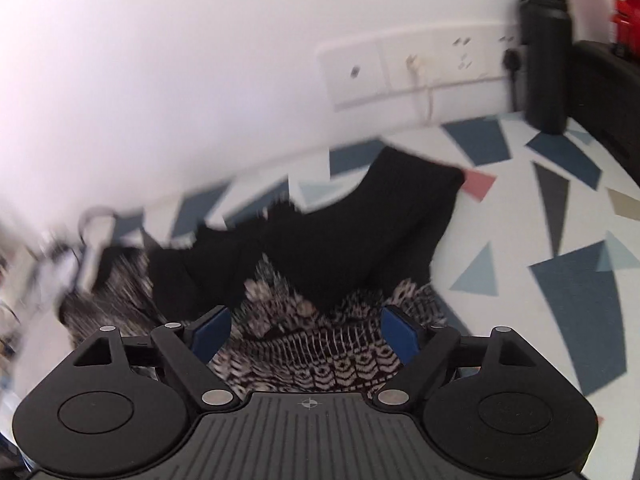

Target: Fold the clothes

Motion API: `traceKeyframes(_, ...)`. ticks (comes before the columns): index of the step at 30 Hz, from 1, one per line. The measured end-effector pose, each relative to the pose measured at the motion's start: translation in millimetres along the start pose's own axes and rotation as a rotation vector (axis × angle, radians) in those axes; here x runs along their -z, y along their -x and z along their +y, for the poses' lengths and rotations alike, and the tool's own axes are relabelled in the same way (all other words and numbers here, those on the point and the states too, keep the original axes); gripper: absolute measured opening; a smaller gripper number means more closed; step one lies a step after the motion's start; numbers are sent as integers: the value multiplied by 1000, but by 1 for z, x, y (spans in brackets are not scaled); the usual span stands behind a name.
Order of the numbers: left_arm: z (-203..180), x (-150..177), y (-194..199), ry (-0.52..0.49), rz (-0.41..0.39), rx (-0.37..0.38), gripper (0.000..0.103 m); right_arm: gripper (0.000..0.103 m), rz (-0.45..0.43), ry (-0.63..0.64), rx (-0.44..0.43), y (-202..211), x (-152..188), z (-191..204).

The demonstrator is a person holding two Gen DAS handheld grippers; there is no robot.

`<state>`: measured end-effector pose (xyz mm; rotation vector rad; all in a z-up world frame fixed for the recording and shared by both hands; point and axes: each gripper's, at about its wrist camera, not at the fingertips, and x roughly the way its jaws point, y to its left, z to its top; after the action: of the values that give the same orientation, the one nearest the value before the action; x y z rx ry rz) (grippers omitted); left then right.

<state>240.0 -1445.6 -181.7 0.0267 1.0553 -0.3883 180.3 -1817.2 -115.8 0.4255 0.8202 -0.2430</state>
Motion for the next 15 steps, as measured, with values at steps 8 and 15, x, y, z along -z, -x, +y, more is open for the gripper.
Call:
traceKeyframes(8,-21,-6,-9,-35,-24,-23,27,73,89,163,126,-69,20,14)
traceKeyframes(15,-25,-8,6,8,-86,-90,8,73,91,194,178,-75,15,9)
